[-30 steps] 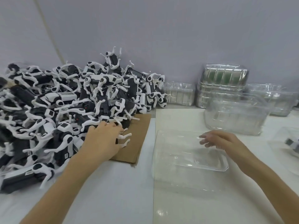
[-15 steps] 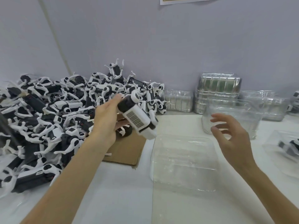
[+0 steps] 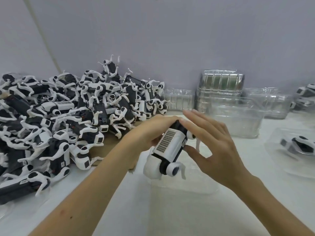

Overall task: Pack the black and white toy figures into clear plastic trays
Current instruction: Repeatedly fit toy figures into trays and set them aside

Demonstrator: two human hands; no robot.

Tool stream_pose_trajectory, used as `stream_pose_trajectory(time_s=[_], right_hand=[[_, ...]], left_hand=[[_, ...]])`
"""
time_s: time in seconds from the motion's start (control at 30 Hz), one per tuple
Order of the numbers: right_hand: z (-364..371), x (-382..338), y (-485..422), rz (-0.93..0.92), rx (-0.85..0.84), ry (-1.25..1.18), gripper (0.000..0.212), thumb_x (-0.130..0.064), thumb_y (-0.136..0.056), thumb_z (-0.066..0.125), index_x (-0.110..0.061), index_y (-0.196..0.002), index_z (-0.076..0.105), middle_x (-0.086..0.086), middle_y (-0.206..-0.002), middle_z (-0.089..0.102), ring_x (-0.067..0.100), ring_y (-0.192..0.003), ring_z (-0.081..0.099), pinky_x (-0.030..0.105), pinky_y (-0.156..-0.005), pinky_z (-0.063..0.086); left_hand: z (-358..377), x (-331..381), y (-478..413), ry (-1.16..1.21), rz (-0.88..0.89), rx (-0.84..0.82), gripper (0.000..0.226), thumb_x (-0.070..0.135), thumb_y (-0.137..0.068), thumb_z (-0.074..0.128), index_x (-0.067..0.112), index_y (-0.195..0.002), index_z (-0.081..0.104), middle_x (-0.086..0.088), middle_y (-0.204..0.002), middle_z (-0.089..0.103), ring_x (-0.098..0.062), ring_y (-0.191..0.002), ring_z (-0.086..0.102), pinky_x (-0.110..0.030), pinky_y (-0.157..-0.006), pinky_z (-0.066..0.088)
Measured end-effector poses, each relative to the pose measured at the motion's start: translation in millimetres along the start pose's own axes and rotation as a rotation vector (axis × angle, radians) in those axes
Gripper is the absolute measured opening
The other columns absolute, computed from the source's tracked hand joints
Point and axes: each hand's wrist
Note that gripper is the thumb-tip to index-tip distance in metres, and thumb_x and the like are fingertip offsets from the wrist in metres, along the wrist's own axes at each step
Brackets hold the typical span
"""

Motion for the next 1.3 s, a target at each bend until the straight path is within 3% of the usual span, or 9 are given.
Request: stream_pose_trajectory(time_s=[0.17,0.33,0.43,0.5,0.6,0.73,0.87,0.97,1.3], right_hand=[[4,6,6,0.132,0.038,-0.106,0.037,-0.024,-0.093,0.065,-0.017,-0.130,0.061,-0.010,-0.138,0.056,0.004,-0.126,0.053,0.028,-0.100,0.041],[2,23,10,0.323,0.082,-0.184,0.031,-0.020,-0.090,0.067,-0.008,-0.118,0.066,0.002,-0.118,0.060,0.008,-0.111,0.058,0.020,-0.094,0.048],[0,26,14,0.413,0.059,-0.184,0.031,-0.022,-0.089,0.067,-0.010,-0.118,0.065,-0.004,-0.129,0.060,0.002,-0.109,0.059,0.013,-0.089,0.049],[1,23,15,0.468,0.053,-0.189,0.028,-0.024,-0.090,0.070,-0.017,-0.116,0.065,-0.023,-0.117,0.065,0.000,-0.096,0.063,0.009,-0.085,0.045],[0,17,11,0.578,0.091,-0.256,0.022,-0.024,-0.085,0.071,-0.032,-0.104,0.064,-0.027,-0.094,0.067,0.004,-0.083,0.064,0.010,-0.078,0.045],[0,17,11,0.741,0.046,-0.357,0.016,-0.019,-0.084,0.076,-0.031,-0.092,0.069,-0.016,-0.087,0.070,0.012,-0.075,0.064,0.016,-0.073,0.049],[5,15,12,0.789,-0.060,-0.369,0.019,-0.012,-0.080,0.077,-0.029,-0.085,0.071,-0.018,-0.078,0.069,0.007,-0.069,0.061,0.010,-0.069,0.043],[6,19,12,0.828,-0.131,-0.362,0.018,-0.013,-0.081,0.077,-0.030,-0.084,0.072,-0.016,-0.074,0.068,0.009,-0.072,0.057,0.010,-0.075,0.038],[1,22,6,0.853,-0.281,-0.307,0.012,-0.022,-0.080,0.077,-0.032,-0.079,0.071,-0.017,-0.081,0.069,0.008,-0.081,0.056,0.020,-0.077,0.040]], left_hand=[[-3,-1,-6,-0.126,0.001,0.061,0.033,0.045,-0.097,0.053,0.018,-0.088,0.069,0.003,-0.078,0.067,-0.013,-0.067,0.059,-0.028,-0.072,0.043],[-28,-29,-6,-0.102,0.383,0.351,0.024,0.026,-0.100,0.052,0.019,-0.090,0.073,0.009,-0.081,0.069,-0.001,-0.074,0.061,-0.009,-0.061,0.046],[-33,-70,-7,-0.294,0.457,0.369,0.018,0.023,-0.101,0.052,0.029,-0.104,0.069,0.021,-0.101,0.068,0.007,-0.098,0.060,-0.008,-0.073,0.042],[-26,-98,-9,-0.358,0.422,0.306,0.020,0.022,-0.100,0.055,0.037,-0.110,0.064,0.022,-0.115,0.063,0.001,-0.114,0.055,-0.014,-0.090,0.042],[-11,-123,-6,-0.115,0.393,0.299,0.025,0.021,-0.101,0.054,0.036,-0.117,0.064,0.014,-0.127,0.063,-0.008,-0.124,0.054,-0.025,-0.104,0.042],[-5,-128,-1,0.046,0.395,0.355,0.027,0.019,-0.101,0.052,0.036,-0.115,0.068,0.016,-0.123,0.066,0.000,-0.121,0.055,-0.001,-0.085,0.037],[-4,-132,5,0.107,0.377,0.300,0.032,0.040,-0.090,0.048,0.045,-0.118,0.063,0.032,-0.124,0.060,0.018,-0.119,0.048,0.003,-0.088,0.033],[-5,-133,4,0.128,0.349,0.295,0.026,0.032,-0.099,0.052,0.052,-0.114,0.059,0.043,-0.118,0.057,0.024,-0.115,0.046,0.001,-0.089,0.034],[-2,-129,8,0.061,0.520,0.374,0.035,0.019,-0.091,0.047,0.035,-0.112,0.070,0.018,-0.138,0.055,0.007,-0.132,0.044,-0.002,-0.094,0.033]])
Point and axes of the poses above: each hand's wrist, its own y-axis away from the middle knuckle, its own z-axis out of the palm, x = y × z
